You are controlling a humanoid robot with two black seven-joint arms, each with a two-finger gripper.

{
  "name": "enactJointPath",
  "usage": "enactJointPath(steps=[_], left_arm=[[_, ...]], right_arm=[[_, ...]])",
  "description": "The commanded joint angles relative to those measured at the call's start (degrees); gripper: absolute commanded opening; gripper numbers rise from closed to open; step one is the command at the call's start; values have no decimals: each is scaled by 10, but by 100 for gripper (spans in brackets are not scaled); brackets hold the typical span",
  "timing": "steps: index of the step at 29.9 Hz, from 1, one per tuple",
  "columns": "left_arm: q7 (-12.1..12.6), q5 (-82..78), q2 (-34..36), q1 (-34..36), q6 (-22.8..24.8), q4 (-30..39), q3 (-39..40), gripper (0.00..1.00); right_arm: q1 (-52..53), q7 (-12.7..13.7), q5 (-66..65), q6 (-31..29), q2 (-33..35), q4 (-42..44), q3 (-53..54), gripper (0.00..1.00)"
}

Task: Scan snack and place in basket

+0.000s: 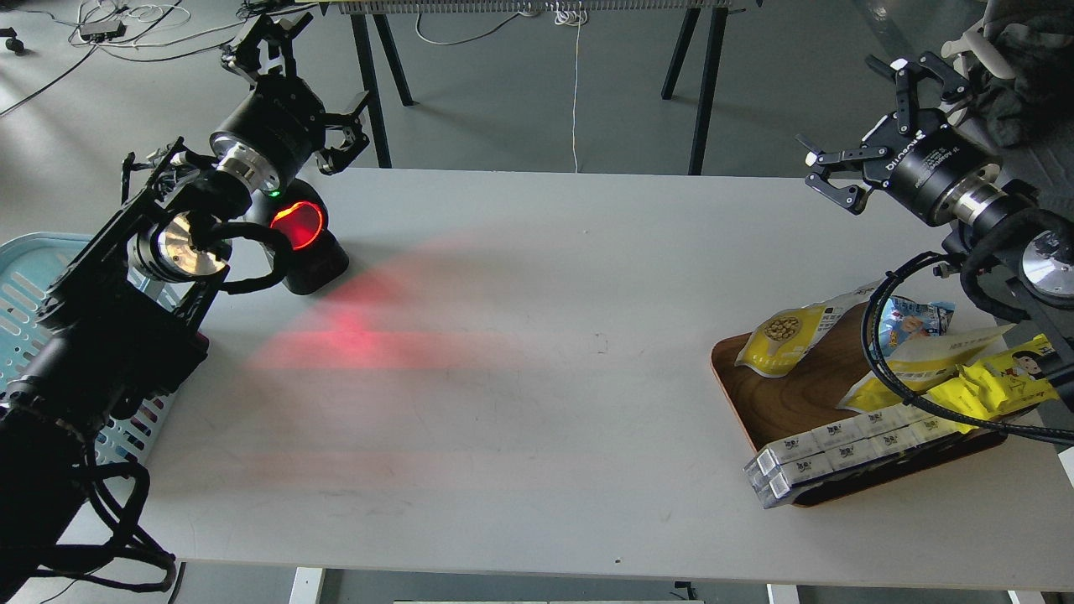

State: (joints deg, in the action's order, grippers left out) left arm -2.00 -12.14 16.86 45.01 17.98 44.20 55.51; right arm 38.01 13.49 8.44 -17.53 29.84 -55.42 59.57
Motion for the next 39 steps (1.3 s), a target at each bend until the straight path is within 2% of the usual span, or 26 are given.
enactJointPath(steps=[1,13,20,30,39], left_arm=[[1,-1,-1,1,-1,1,-1,100],[1,2,3,12,1,-2,1,100],[2,2,4,12,2,0,0,100],[2,3,3,12,7,4,1,100],[1,3,-1,17,6,4,2,100]], right_arm=[[0,0,0,0,0,-1,1,99],[6,0,0,1,3,-1,-6,99],[22,7,-4,30,18,-2,-24,99],[123,7,-4,31,81,-3,-196,99],[282,7,-3,31,165,-77,-457,99]])
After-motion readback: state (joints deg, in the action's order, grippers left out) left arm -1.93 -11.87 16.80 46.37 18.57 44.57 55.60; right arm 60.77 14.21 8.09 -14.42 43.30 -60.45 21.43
